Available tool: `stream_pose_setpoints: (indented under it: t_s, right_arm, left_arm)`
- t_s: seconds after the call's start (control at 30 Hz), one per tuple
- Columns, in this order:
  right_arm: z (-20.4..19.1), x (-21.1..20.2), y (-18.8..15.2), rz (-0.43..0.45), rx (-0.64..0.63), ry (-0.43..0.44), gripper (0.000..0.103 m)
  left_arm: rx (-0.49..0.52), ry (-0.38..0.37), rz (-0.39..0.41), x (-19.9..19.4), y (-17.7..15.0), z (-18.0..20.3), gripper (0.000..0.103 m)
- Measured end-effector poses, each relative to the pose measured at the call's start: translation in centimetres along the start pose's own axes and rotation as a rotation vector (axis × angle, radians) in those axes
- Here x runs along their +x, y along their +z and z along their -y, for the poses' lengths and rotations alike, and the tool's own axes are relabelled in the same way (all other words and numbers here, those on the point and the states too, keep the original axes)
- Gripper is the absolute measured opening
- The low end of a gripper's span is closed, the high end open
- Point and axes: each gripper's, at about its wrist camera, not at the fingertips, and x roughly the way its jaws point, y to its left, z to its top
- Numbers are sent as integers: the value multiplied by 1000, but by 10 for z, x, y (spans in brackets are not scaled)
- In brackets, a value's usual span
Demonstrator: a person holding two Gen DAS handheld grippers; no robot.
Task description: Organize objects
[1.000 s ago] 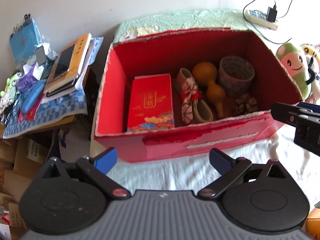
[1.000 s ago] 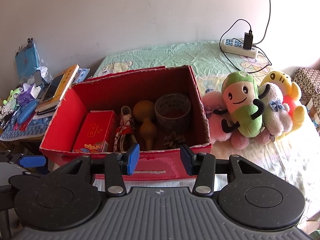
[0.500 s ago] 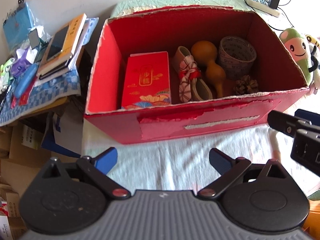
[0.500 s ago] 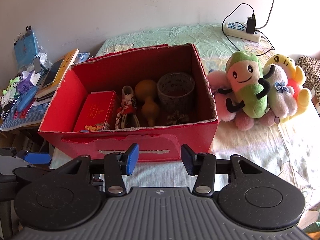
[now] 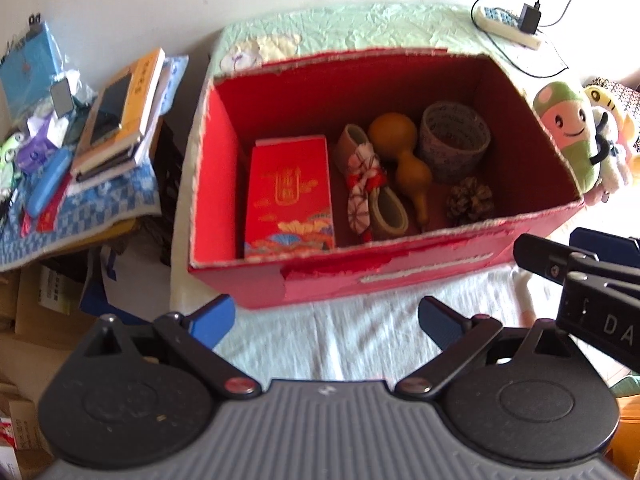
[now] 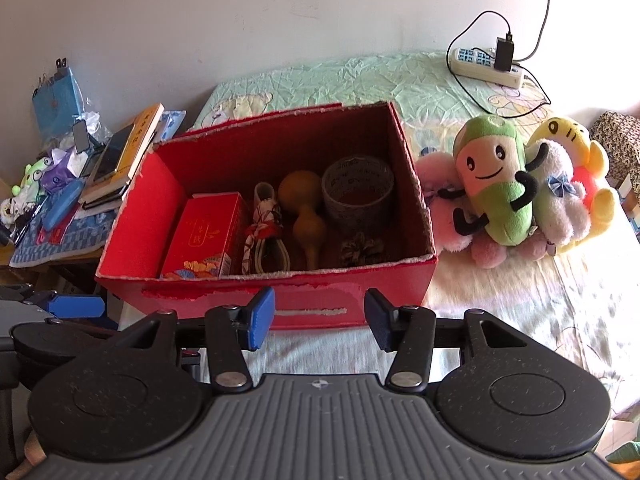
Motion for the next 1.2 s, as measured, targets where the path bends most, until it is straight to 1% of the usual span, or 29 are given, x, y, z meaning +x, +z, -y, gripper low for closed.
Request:
stream_pose_setpoints:
  t_s: [0.1, 0.27, 0.43, 0.6, 0.8, 1.0, 1.2]
  right_arm:
    - [-1, -5, 5, 16, 0, 0, 53]
    - [-4, -8, 13, 54, -12, -13, 53]
    - [-3, -6, 20, 94, -11, -32, 53]
    - [2, 0, 27, 111, 13, -35, 53]
    - [4, 14, 35, 113, 0, -26, 53]
    - [12, 28, 46, 113, -16, -10, 53]
    - [20, 42, 51, 93, -20, 6, 53]
  left_arm:
    - [13, -10, 22, -7, 4, 1, 98]
    - [23, 4, 59, -9, 14, 0, 99]
    - [26, 33, 88, -5, 23, -1, 99]
    - [30, 61, 107, 3, 31, 0, 99]
    - [16, 91, 129, 19, 41, 0, 99]
    - [-4, 121, 129, 35, 50, 1, 99]
    - [-20, 121, 130, 49, 56, 4, 99]
